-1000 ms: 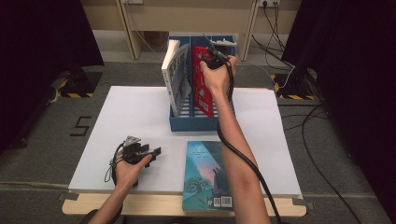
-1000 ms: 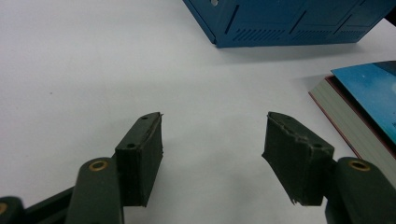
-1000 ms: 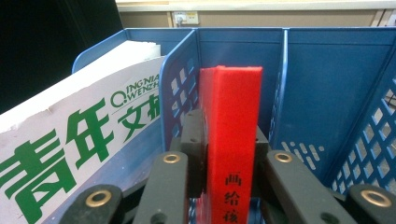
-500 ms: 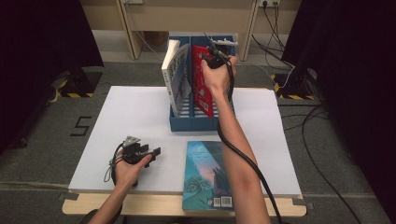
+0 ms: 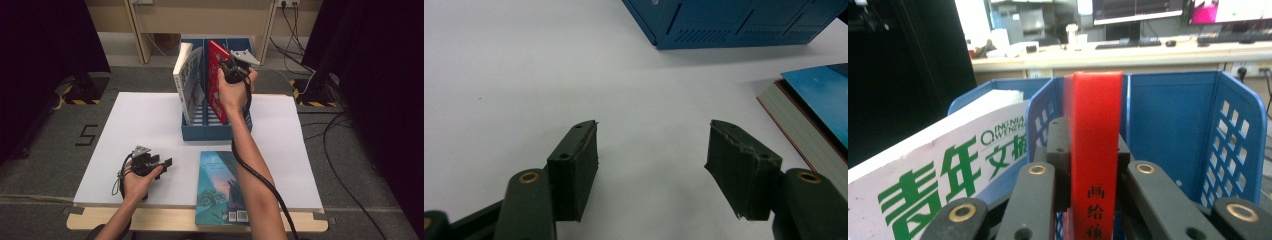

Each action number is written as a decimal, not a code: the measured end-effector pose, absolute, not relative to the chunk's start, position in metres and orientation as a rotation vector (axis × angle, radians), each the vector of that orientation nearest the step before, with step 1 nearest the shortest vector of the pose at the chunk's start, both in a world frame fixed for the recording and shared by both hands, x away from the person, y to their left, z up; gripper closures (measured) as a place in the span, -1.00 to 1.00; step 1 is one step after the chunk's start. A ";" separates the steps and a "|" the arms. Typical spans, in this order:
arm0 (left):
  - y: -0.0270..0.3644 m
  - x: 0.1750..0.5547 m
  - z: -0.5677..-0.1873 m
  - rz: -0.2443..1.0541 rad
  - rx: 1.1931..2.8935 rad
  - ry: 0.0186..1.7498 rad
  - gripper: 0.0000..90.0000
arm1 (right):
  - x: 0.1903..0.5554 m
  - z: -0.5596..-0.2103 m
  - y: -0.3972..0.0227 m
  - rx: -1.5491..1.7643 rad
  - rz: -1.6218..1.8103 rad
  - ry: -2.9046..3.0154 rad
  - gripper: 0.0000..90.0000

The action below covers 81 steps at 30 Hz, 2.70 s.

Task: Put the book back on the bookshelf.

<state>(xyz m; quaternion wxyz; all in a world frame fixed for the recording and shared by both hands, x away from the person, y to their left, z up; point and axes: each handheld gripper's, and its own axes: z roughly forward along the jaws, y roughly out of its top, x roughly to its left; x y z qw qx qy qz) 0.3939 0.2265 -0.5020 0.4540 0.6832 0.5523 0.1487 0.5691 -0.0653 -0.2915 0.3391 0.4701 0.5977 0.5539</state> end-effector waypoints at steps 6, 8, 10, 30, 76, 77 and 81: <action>0.227 0.394 -0.502 0.362 1.684 1.364 -0.19 | 0.568 -0.297 -0.061 1.190 1.465 1.479 0.79; 0.228 0.394 -0.502 0.361 1.684 1.364 -0.19 | 0.568 -0.298 -0.060 1.185 1.469 1.462 0.79; 0.228 0.394 -0.502 0.361 1.683 1.364 -0.19 | 0.568 -0.298 -0.059 1.173 1.469 1.452 0.79; 0.230 0.394 -0.502 0.366 1.679 1.364 -0.20 | 0.573 -0.315 -0.049 1.162 1.447 1.440 0.79; 0.228 0.394 -0.502 0.367 1.690 1.363 -0.20 | 0.576 -0.342 -0.051 1.211 1.344 1.567 0.71; 0.228 0.394 -0.502 0.366 1.689 1.363 -0.20 | 0.575 -0.343 -0.052 1.215 1.350 1.565 0.71; 0.228 0.394 -0.502 0.366 1.689 1.363 -0.20 | 0.574 -0.343 -0.051 1.218 1.349 1.572 0.70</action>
